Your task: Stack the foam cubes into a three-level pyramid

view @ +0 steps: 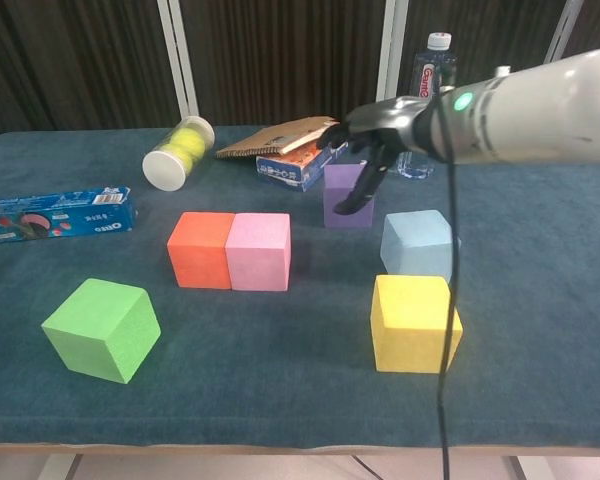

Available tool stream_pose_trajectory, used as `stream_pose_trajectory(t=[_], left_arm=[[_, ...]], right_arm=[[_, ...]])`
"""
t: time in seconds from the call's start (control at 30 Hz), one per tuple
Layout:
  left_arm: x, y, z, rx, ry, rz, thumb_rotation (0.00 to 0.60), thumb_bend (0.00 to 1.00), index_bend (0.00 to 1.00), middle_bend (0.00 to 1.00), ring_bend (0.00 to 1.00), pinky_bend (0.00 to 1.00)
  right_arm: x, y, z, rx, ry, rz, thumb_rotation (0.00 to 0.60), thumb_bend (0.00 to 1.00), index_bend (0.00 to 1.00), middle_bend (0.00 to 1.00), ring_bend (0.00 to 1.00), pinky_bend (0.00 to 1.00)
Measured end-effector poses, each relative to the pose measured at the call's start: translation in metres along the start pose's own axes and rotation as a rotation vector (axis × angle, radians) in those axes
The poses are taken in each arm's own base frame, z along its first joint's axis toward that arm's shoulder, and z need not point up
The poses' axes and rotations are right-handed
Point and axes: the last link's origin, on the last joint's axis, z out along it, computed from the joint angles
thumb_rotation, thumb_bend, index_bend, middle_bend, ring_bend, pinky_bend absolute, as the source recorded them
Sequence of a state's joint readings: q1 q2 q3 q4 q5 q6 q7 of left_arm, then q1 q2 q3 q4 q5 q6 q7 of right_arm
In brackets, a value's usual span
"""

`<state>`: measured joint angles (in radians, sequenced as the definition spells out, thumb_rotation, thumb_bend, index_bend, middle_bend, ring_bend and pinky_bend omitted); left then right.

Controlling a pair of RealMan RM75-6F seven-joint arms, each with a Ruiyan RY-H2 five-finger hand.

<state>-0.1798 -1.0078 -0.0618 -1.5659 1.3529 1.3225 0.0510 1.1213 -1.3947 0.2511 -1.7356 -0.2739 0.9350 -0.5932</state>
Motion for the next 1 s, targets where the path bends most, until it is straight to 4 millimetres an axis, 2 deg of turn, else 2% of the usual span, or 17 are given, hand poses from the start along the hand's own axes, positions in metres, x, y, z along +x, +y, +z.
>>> stream_pose_trajectory(t=[0.07, 0.17, 0.37, 0.67, 0.87, 0.97, 1.0], left_arm=[[-0.001, 0.0, 0.001, 0.0, -0.005, 0.001, 0.6, 0.01, 0.19, 0.11, 0.03, 0.05], [-0.004, 0.003, 0.003, -0.005, -0.016, 0.005, 0.6, 0.01, 0.19, 0.11, 0.03, 0.05], [-0.009, 0.007, 0.005, -0.004, -0.027, 0.02, 0.6, 0.01, 0.19, 0.11, 0.03, 0.05], [-0.009, 0.008, 0.006, -0.002, -0.028, 0.019, 0.6, 0.01, 0.19, 0.11, 0.03, 0.05], [-0.009, 0.01, 0.007, -0.006, -0.03, 0.023, 0.6, 0.01, 0.19, 0.11, 0.03, 0.05], [-0.008, 0.011, 0.007, -0.006, -0.028, 0.024, 0.6, 0.01, 0.19, 0.11, 0.03, 0.05], [-0.008, 0.011, 0.007, -0.006, -0.028, 0.024, 0.6, 0.01, 0.19, 0.11, 0.03, 0.05]], right_arm=[[0.005, 0.024, -0.01, -0.04, 0.008, -0.01, 0.6, 0.2, 0.01, 0.0, 0.0, 0.0], [0.002, 0.051, -0.018, -0.085, -0.012, -0.011, 0.6, 0.2, 0.0, 0.0, 0.0, 0.0], [-0.011, 0.07, -0.022, -0.08, -0.085, -0.036, 0.6, 0.2, 0.01, 0.0, 0.0, 0.0], [-0.02, 0.088, -0.017, -0.109, -0.109, -0.094, 0.6, 0.2, 0.03, 0.0, 0.0, 0.0], [-0.031, 0.09, -0.006, -0.121, -0.134, -0.093, 0.6, 0.21, 0.07, 0.0, 0.0, 0.0], [-0.035, 0.091, -0.001, -0.123, -0.136, -0.082, 0.6, 0.2, 0.17, 0.0, 0.0, 0.0], [-0.036, 0.091, 0.0, -0.123, -0.136, -0.077, 0.6, 0.2, 0.24, 0.0, 0.0, 0.0]])
